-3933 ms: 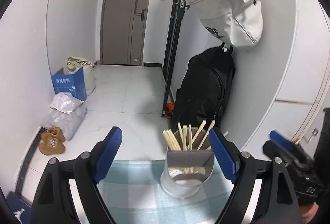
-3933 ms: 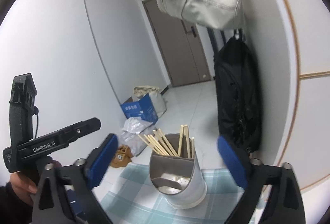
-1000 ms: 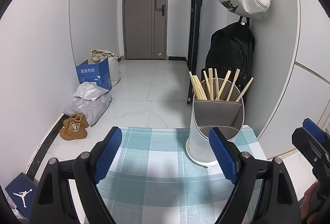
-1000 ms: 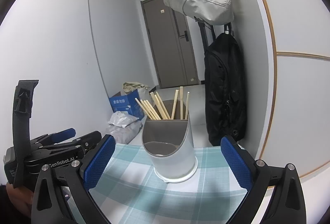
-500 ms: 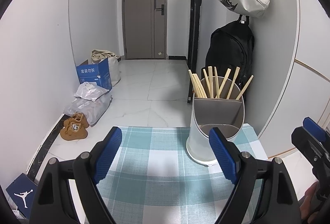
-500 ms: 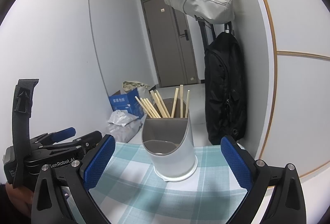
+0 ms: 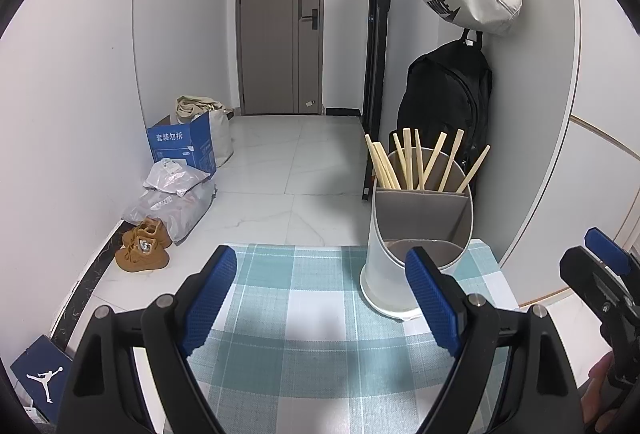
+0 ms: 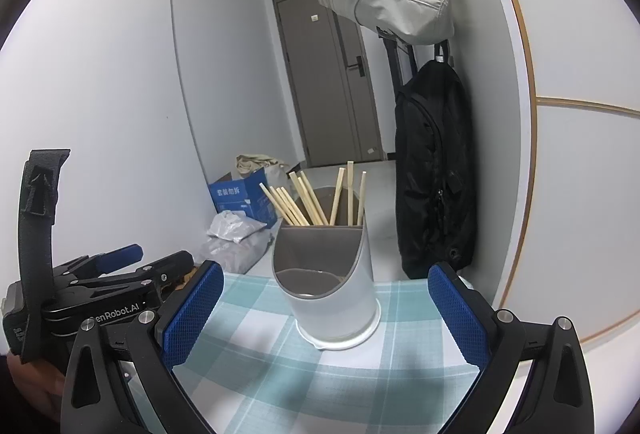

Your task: Organize utensils

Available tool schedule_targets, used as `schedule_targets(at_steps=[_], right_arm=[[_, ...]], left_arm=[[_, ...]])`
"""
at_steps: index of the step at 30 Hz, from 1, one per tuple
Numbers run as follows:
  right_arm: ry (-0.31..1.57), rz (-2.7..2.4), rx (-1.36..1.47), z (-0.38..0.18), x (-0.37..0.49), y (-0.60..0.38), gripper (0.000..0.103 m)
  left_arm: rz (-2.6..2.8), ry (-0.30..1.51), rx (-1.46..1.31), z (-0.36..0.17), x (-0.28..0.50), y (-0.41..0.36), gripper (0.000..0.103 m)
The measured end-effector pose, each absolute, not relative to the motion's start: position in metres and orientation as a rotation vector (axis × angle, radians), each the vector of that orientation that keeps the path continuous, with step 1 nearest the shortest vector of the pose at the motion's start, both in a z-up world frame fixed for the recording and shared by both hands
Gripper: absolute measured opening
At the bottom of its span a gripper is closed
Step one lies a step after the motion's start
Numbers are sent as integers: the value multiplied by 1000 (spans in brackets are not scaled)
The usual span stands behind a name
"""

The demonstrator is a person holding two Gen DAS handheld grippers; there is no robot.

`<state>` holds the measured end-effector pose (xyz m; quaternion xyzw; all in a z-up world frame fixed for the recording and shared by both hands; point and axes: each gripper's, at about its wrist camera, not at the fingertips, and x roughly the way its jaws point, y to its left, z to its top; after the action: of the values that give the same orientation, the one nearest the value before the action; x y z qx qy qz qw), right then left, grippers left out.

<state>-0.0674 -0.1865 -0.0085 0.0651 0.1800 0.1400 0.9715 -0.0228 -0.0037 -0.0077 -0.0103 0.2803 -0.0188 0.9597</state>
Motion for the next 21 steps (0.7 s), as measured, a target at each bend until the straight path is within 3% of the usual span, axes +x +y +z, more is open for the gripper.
schedule_targets(at_steps=[21], right_arm=[[366,280,129,-9,-69,-186,103]], left_arm=[[-39,567,-17,-9,-23,-5,83]])
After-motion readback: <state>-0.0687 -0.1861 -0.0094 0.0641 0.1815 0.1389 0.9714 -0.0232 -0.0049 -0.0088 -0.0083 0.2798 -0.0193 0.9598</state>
